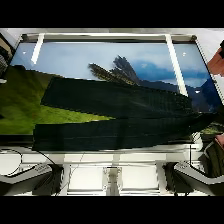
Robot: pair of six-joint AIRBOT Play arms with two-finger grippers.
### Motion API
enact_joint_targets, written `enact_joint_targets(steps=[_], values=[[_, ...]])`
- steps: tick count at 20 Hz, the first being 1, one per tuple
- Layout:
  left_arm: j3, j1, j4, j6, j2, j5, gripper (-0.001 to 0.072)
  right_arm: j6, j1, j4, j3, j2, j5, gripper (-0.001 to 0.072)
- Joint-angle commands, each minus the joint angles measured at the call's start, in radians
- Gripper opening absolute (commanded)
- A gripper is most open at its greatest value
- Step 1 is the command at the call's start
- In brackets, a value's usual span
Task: Fold the clothes and pants, and hang the long-sleeved shirts on hangers.
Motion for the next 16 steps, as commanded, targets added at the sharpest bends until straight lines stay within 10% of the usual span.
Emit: enact_joint_targets(steps=[1, 16], values=[[-0.068, -0.051, 0.010, 0.135, -0.065, -0.154, 0.0304, 0.002, 0.012, 0.000, -0.001, -0.008, -0.008, 0.0024], [-0.363, -0.051, -0.043, 0.267, -0.078, -0.108, 0.0338, 0.002, 0.012, 0.015, -0.030, -0.014, -0.036, 0.0025]])
